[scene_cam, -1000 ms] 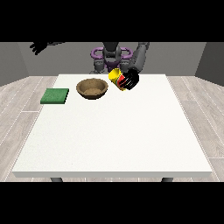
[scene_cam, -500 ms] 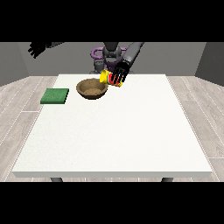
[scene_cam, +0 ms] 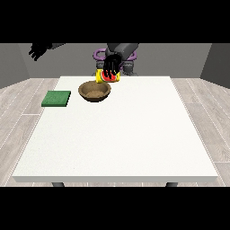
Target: Pick the cup and pour the ball into the bowl, then pick the bowl and place it on the pad
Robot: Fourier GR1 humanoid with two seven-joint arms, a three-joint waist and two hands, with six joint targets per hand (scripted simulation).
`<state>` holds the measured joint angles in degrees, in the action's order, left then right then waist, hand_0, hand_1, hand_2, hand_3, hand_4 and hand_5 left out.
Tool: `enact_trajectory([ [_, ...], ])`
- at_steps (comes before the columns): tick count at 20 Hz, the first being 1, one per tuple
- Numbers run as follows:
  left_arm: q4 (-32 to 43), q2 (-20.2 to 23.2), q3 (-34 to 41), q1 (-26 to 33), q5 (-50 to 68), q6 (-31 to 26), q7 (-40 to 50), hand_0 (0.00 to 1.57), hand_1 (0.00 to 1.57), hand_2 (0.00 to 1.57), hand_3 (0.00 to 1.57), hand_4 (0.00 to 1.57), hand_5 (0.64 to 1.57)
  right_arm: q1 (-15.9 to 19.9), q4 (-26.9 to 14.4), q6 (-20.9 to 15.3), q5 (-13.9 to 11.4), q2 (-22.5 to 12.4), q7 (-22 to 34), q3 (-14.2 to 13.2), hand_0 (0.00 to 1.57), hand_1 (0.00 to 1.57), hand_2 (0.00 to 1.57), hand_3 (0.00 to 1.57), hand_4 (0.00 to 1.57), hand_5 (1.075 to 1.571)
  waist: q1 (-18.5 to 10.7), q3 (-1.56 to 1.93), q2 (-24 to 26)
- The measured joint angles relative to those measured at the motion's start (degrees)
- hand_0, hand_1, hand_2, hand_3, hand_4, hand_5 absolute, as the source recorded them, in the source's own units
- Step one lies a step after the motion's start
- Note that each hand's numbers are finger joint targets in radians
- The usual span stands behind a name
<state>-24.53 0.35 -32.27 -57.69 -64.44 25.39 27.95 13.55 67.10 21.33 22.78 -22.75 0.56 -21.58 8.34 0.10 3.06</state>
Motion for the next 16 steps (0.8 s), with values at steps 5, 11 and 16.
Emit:
enact_trajectory([
  [5, -2.5, -0.2, -7.0, -2.0, -5.4, -8.7, 7.1, 0.41, 0.41, 1.34, 1.55, 1.02, 1.571, 1.8, -2.4, -0.1, -1.6, 1.3, -1.9, 1.4, 0.00, 0.00, 0.00, 0.33, 0.69, 1.553, 1.2, -0.02, 0.2],
  [11, -9.5, -0.3, -13.0, -0.2, -7.7, -19.3, 8.7, 0.00, 0.00, 1.14, 1.57, 1.12, 1.571, 2.8, -4.4, -1.0, -2.5, 1.7, -2.3, 1.8, 0.00, 0.00, 0.00, 0.17, 0.71, 1.550, 1.2, -0.06, 1.3],
  [16, -13.3, 0.2, -11.8, 1.9, -8.5, -21.3, 7.4, 0.32, 0.32, 1.50, 1.54, 1.11, 1.570, 2.4, -3.5, -2.5, -2.4, 1.8, -0.1, 1.9, 0.00, 0.00, 0.00, 0.11, 0.74, 1.551, -0.6, -0.10, 2.7],
])
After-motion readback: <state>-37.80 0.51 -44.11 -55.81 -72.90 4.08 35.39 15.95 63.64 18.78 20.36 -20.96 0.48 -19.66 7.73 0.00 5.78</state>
